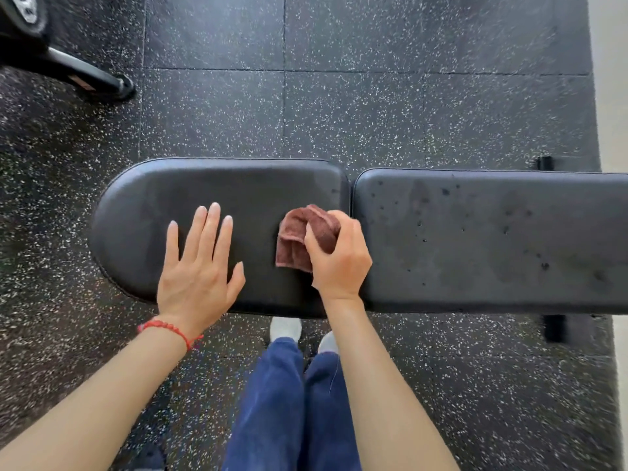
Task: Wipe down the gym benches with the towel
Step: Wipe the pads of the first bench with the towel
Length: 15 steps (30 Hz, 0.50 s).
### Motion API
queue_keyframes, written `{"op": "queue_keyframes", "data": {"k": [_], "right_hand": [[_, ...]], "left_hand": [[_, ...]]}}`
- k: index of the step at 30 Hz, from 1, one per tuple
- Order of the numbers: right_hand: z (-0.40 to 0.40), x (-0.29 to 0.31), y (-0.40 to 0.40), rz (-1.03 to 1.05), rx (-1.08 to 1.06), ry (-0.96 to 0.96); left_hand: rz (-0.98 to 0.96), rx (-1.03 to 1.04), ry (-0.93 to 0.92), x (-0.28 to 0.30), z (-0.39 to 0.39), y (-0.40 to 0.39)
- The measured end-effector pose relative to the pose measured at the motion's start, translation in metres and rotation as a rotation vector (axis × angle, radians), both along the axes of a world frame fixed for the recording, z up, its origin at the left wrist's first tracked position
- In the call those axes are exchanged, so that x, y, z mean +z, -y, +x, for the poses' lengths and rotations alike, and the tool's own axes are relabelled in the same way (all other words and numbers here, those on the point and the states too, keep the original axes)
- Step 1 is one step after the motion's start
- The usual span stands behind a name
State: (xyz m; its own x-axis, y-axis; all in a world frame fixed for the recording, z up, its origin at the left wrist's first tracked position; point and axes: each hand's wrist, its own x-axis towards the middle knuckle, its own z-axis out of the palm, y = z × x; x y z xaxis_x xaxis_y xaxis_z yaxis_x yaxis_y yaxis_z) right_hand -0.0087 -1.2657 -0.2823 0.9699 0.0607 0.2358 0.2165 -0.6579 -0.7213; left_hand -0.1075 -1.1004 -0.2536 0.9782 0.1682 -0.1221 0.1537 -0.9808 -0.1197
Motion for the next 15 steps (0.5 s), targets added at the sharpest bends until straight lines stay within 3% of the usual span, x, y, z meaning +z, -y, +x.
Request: {"op": "queue_keyframes", "data": {"k": [6, 15], "right_hand": [[0.067, 0.001, -0.011, -0.004, -0.158, -0.059], [0.103, 0.003, 0.009, -0.080, -0.043, -0.007]], "left_hand": [[0.019, -0.006, 0.040, -0.003, 0.000, 0.000], [0.003, 0.010, 0.090, -0.001, 0.000, 0.001]]}}
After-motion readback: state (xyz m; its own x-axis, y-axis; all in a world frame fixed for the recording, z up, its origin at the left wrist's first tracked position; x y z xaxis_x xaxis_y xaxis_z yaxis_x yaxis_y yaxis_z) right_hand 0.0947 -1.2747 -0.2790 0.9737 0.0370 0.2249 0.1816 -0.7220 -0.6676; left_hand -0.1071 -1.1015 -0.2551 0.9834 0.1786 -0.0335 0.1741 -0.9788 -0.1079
